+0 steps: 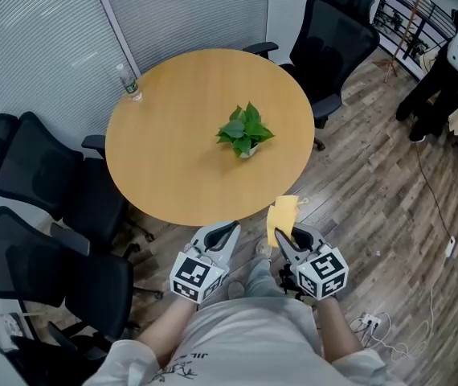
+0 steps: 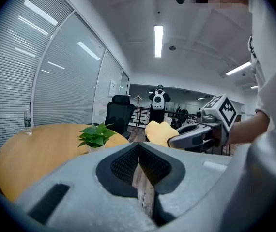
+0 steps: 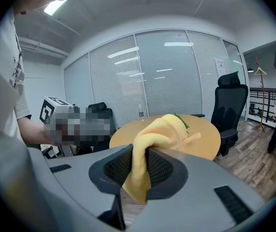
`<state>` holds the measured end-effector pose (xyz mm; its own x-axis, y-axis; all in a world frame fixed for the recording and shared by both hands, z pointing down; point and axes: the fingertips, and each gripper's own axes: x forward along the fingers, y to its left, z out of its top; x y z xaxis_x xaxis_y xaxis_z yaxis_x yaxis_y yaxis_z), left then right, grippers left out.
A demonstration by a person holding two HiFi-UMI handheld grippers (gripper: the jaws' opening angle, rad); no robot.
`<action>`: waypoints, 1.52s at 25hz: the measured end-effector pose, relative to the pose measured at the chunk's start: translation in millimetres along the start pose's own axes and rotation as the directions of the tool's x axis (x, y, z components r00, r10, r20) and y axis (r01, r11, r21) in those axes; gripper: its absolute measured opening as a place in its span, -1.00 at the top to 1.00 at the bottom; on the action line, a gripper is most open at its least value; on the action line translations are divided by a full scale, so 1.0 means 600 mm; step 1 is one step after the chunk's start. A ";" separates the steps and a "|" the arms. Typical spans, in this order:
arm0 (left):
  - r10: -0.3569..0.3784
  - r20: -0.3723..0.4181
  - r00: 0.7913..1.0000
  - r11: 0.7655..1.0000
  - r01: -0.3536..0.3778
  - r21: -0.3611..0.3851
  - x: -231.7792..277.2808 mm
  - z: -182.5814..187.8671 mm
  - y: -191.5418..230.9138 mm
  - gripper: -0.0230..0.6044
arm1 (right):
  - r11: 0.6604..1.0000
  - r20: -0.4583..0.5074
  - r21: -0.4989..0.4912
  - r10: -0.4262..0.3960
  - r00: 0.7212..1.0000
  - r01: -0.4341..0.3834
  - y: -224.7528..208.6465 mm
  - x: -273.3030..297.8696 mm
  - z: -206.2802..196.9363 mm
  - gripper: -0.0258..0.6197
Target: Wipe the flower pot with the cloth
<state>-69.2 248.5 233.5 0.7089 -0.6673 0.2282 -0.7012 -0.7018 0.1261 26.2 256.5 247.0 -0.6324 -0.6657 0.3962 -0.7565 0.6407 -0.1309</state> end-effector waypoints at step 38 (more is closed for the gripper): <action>0.264 -0.013 0.964 0.958 -0.264 -0.108 0.246 0.056 0.259 0.89 | 0.995 -0.114 -0.084 0.051 0.992 -0.061 -0.360 0.223 0.089 0.72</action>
<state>-71.0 32.3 254.4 0.4976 -0.8257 0.2657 -0.8673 -0.4696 0.1650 96.0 8.5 279.8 -0.6472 -0.5839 0.4900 -0.6998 0.7100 -0.0783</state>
